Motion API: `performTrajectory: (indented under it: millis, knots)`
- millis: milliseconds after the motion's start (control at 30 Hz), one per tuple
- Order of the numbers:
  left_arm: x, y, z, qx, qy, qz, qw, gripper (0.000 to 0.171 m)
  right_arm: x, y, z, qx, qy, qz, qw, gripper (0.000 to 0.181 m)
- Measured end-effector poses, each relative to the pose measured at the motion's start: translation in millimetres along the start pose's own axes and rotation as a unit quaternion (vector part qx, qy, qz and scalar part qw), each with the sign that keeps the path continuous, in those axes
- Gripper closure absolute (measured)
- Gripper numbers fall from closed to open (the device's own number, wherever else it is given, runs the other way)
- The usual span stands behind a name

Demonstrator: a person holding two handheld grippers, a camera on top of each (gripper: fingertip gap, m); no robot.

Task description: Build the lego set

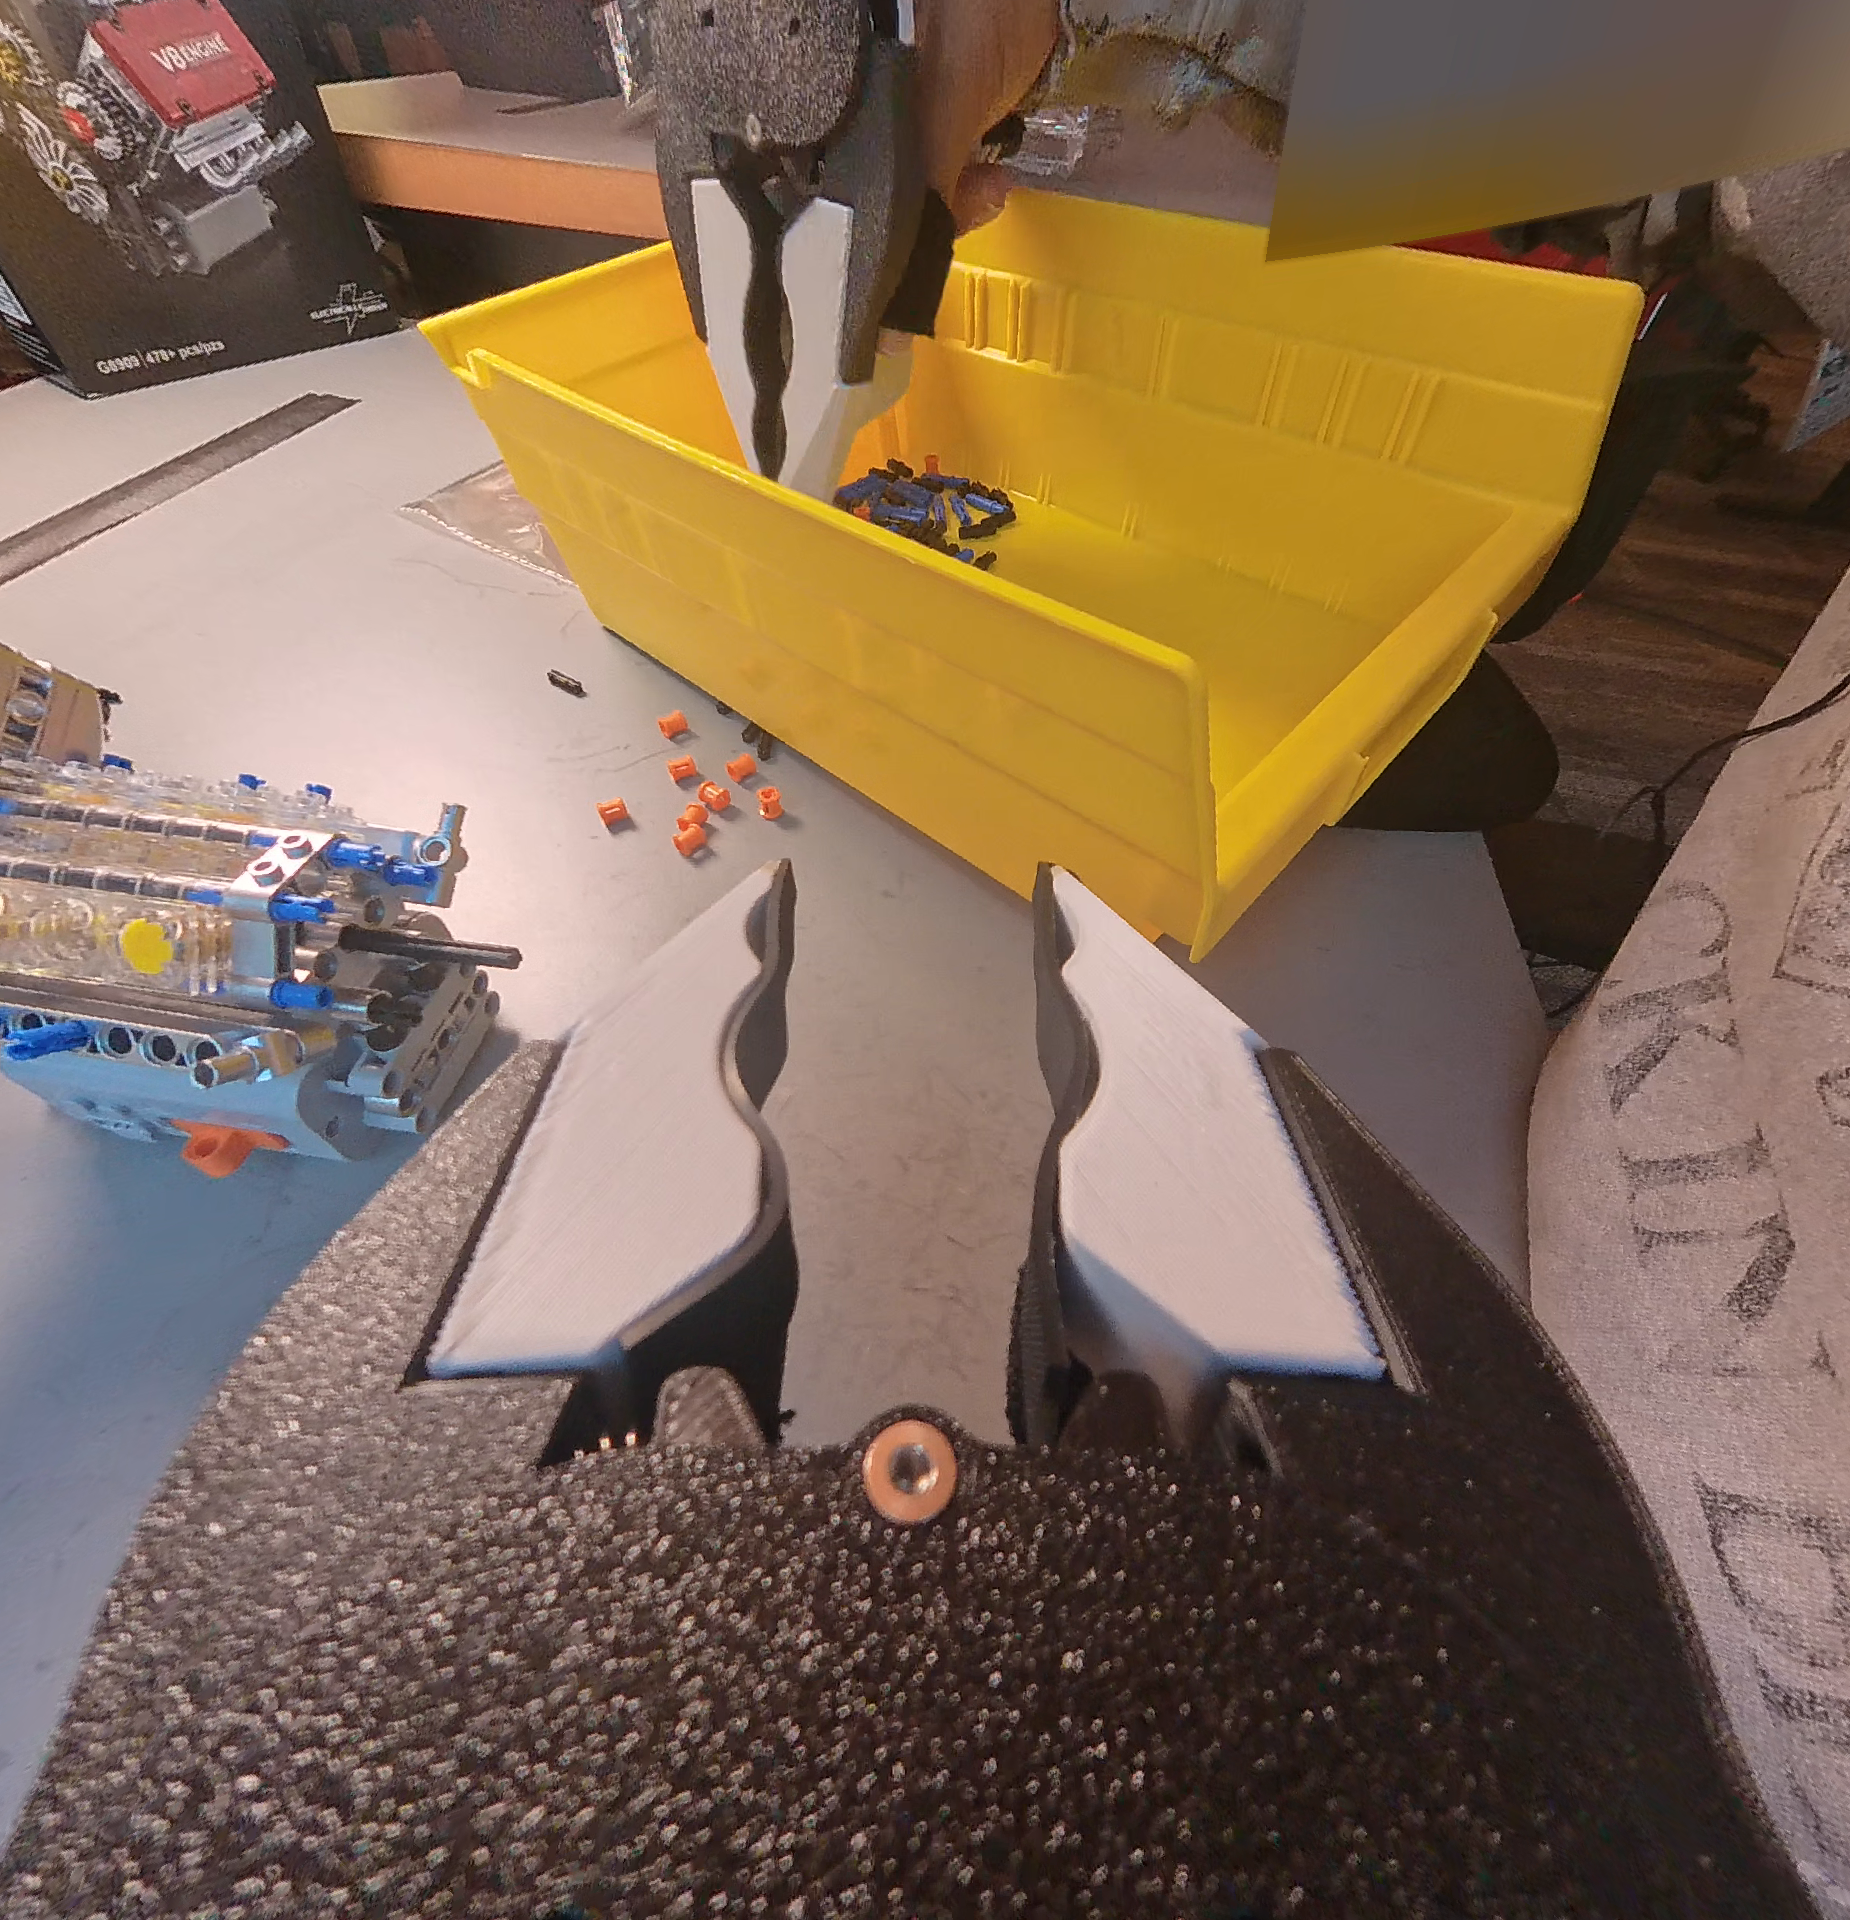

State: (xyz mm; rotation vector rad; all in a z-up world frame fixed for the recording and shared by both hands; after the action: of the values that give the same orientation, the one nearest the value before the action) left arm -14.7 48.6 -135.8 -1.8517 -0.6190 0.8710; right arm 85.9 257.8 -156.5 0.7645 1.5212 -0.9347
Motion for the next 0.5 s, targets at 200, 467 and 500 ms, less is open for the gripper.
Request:
performTrajectory:
  millis: [200,467,500]
  knots:
    - [0,0,0,-0.001,0.001,0.001,1.000,0.128,-4,20,-22,0.012,0.065,0.057,0.996,0.181]
    - [0,0,0,0.000,0.000,0.001,1.000,0.128,17,25,-14,-0.014,0.059,0.092,0.994,0.181]
    - [0,0,0,0.000,0.000,0.002,1.000,0.128,17,24,-12,-0.013,0.054,0.088,0.995,0.181]
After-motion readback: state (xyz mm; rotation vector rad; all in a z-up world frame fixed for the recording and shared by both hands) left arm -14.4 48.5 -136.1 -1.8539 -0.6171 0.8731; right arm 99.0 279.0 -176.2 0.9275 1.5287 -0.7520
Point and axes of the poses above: each gripper's, where its closed fingertips meet, x out along the fingers, y out of its underside, z = x × y across the jaws, the point moved 2 cm from there along -x, back along the fingers, and after that the axes turned 14 degrees about -x, right-handed, at the moved point
